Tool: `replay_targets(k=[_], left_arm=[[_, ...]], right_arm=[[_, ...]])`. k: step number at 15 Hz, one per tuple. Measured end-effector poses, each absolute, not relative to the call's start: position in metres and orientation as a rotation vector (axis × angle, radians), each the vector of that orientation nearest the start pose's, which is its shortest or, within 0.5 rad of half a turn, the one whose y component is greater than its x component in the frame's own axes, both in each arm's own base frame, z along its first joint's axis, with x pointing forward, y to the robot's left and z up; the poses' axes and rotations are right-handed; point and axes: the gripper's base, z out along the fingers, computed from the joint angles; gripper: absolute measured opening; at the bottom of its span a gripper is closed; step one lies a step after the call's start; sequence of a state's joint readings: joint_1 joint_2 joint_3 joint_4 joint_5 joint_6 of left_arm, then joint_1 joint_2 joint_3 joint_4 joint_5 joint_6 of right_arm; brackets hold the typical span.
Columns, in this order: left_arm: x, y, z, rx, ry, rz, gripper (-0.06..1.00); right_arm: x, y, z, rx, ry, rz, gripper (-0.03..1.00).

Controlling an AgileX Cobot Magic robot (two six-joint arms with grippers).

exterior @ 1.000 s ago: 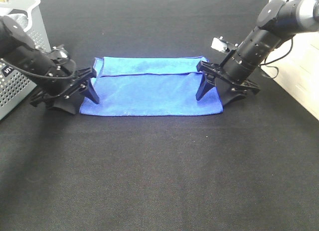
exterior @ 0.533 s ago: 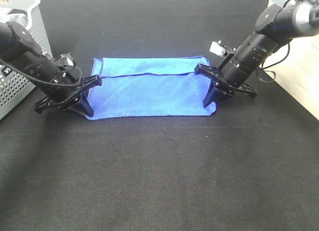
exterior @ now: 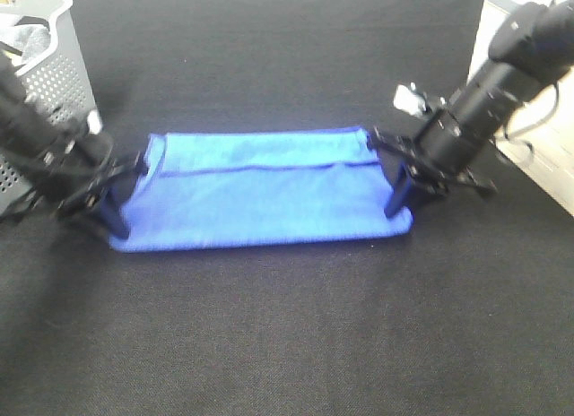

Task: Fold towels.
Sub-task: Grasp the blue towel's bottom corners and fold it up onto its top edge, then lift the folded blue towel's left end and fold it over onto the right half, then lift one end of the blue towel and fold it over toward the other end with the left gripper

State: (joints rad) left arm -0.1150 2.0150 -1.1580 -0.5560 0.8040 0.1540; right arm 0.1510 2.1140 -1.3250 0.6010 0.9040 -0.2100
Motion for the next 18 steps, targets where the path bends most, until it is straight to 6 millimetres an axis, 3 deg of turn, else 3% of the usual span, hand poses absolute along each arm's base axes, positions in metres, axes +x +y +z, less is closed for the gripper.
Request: replay_targets(k=[3,7,13,15,16,18], left_arm=[[0.328,-0.070,0.116,-0.224,3.060,-0.574,0.01],[0.334,-0.070,0.127,-0.222,2.984,-0.557,0.01],[0.391,-0.072,0.160,-0.225,2.736,-0.536,0.01],[0.424,-0.076,0.153,-0.211,2.697,-0.534,0.01],[0.436,-0.077,0.148,-0.209,2.688,-0.534,0.01],[0.453,-0.079,0.139,-0.201,2.678,-0.538,0.01]], right_arm=[[0.360,0.097,0.116,-0.014,3.073,0.757,0.00],[0.367,0.099,0.123,-0.028,3.014,0.758,0.00],[0.424,0.105,0.164,-0.081,2.764,0.718,0.00],[0.453,0.110,0.153,-0.094,2.750,0.732,0.00],[0.457,0.111,0.150,-0.096,2.753,0.731,0.00],[0.475,0.113,0.125,-0.079,2.779,0.718,0.00]])
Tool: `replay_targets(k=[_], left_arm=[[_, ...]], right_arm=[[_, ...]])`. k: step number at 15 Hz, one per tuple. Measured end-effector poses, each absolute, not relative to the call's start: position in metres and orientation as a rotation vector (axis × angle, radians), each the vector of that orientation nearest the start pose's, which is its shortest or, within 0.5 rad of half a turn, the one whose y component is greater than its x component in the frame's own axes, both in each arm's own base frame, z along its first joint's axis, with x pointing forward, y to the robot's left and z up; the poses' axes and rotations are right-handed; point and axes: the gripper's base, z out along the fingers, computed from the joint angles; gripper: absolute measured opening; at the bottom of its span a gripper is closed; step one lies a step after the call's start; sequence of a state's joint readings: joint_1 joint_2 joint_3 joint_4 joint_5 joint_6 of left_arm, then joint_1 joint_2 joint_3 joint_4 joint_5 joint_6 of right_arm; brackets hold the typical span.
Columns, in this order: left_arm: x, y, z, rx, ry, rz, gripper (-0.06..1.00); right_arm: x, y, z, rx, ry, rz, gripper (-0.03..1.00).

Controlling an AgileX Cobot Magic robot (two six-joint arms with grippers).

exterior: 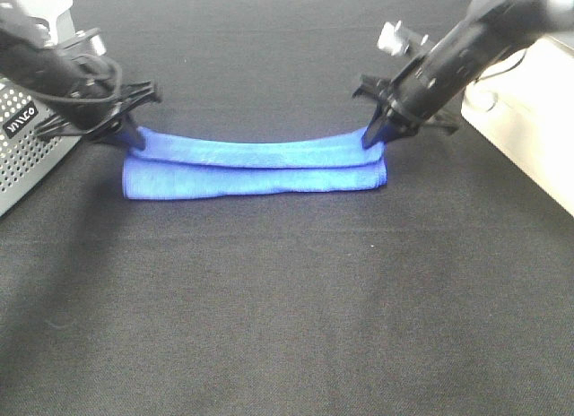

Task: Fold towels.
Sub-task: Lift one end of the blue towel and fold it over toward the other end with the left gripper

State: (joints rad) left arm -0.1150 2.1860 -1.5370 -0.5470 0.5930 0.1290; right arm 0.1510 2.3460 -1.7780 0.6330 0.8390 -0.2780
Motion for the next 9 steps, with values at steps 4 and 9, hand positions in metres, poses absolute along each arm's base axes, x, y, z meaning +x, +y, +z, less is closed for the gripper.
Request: replay_targets(k=[4,9], left_arm=[[0.454,-0.082,0.111,-0.198,2.783,-0.564,0.12],[0.463,-0.084,0.124,-0.185,2.757,-0.575,0.82]], right_arm=[[0.481,0.113,0.109,-0.053,2.801,0.711,0.22],[0.476,0.114,0.120,-0.069,2.847,0.747,0.83]])
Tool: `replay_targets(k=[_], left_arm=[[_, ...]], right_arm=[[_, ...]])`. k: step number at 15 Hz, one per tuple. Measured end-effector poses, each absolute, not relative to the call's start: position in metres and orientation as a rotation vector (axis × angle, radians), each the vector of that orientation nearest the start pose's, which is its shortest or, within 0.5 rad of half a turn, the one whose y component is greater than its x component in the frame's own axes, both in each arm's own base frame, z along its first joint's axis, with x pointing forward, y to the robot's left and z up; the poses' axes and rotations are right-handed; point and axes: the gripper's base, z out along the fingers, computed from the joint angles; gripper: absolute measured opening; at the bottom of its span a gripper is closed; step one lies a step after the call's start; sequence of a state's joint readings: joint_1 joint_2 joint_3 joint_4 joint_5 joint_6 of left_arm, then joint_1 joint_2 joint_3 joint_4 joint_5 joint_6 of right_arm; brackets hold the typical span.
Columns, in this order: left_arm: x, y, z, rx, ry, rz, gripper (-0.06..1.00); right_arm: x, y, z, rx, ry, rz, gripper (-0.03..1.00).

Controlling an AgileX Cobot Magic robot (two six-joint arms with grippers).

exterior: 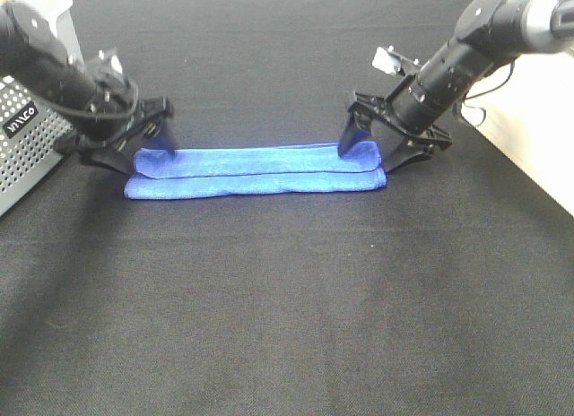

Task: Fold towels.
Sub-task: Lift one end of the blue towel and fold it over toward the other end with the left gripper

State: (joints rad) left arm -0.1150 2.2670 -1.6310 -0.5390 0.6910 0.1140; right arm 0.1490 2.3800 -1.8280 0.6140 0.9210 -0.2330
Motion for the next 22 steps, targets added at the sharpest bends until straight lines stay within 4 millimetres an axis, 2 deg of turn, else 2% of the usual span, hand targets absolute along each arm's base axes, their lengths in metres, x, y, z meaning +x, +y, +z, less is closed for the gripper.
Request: replay_targets(k=[1,2,3,4,6,8,12,13,15,16,17,18,20,21,22], left_arm=[[0.464,-0.084,0.127,-0.192,2.763,-0.577,0.85],[0.464,-0.084,0.127,-0.192,2.763,-0.577,0.85],[0.463,-0.083,0.127,-0.211,2.795,-0.562,0.87],[0.462,-0.081,0.126,-0.215,2.809,-0.538,0.87],[0.462,-0.079,0.125,-0.229,2.811,-0.504,0.87],[0.463,-0.079,0.114,-0.278,2.824,-0.509,0.83],[0.466,-0.085,0.100,-0.389,2.813,-0.602,0.63],[0.466,-0.085,0.099,-0.398,2.810,-0.609,0.55],[0.466,-0.085,0.094,-0.404,2.815,-0.607,0.25],[0.466,-0.085,0.094,-0.404,2.815,-0.607,0.25],[0.466,-0.085,0.094,-0.404,2.815,-0.607,0.12],[0.467,-0.085,0.094,-0.401,2.815,-0.606,0.06],[0.468,-0.085,0.100,-0.328,2.843,-0.565,0.06],[0.470,-0.084,0.108,-0.277,2.858,-0.512,0.06],[0.472,-0.080,0.126,-0.243,2.875,-0.408,0.06]], right_arm=[[0.474,0.113,0.128,-0.100,2.851,0.732,0.84],[0.474,0.113,0.128,-0.100,2.851,0.732,0.84],[0.472,0.111,0.145,-0.144,2.838,0.697,0.85],[0.471,0.110,0.152,-0.164,2.833,0.683,0.85],[0.470,0.110,0.154,-0.175,2.841,0.677,0.85],[0.470,0.109,0.154,-0.179,2.843,0.670,0.85],[0.472,0.109,0.154,-0.170,2.821,0.656,0.85],[0.472,0.109,0.154,-0.170,2.821,0.656,0.85],[0.472,0.109,0.154,-0.170,2.820,0.656,0.85],[0.472,0.109,0.154,-0.170,2.820,0.656,0.85],[0.472,0.109,0.154,-0.170,2.820,0.656,0.85],[0.472,0.109,0.154,-0.170,2.820,0.656,0.85],[0.473,0.109,0.154,-0.168,2.816,0.654,0.85],[0.473,0.109,0.154,-0.167,2.814,0.653,0.85],[0.473,0.109,0.154,-0.167,2.814,0.653,0.85]])
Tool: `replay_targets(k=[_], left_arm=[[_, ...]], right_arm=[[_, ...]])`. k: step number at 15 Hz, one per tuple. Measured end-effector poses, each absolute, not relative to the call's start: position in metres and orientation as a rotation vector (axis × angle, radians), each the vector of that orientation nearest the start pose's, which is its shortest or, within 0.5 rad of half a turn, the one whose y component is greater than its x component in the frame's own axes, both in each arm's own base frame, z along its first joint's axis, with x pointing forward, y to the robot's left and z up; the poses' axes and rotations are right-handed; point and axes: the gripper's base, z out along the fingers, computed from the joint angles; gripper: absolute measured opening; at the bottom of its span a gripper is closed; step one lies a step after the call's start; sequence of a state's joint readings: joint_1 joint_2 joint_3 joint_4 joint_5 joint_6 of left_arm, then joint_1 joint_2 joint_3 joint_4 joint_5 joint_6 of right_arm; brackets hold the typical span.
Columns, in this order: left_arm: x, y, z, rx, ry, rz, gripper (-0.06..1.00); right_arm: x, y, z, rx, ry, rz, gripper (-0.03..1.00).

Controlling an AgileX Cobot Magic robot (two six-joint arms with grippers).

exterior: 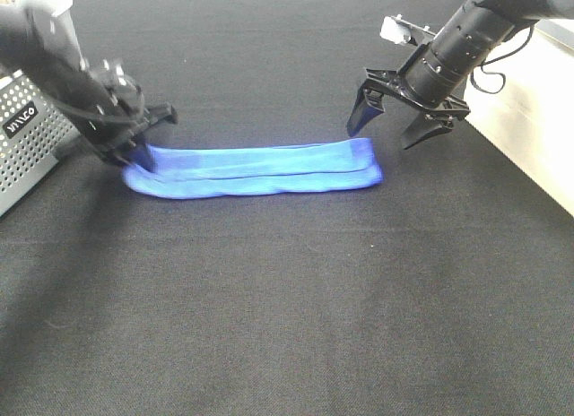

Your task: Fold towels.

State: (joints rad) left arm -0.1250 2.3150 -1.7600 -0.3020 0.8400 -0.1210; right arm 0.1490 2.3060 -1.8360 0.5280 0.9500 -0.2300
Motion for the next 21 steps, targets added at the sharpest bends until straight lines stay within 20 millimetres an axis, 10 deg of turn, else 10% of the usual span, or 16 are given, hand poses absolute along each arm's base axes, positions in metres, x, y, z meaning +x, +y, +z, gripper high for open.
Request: replay_targets(k=[4,7,10,15,21], left_arm=[[0.468,-0.083,0.196,-0.205,2.874,-0.272,0.06],[0.456,-0.149,0.214,-0.112,2.852,-0.416,0.06],[0.448,-0.214,0.198,-0.089,2.806,-0.656,0.06],[0.450,-0.260,0.151,-0.225,2.763,-0.878,0.09],[0.448,-0.281,0.153,-0.297,2.679,-1.067,0.63]], right_arm=[[0.473,0.109,0.154,-0.167,2.814,0.655,0.85],[0.470,0.109,0.154,-0.179,2.842,0.669,0.85],[0.466,0.110,0.153,-0.199,2.879,0.683,0.85],[0.464,0.106,0.151,-0.182,2.926,0.635,0.85],[0.463,0.104,0.150,-0.157,2.959,0.594,0.85]])
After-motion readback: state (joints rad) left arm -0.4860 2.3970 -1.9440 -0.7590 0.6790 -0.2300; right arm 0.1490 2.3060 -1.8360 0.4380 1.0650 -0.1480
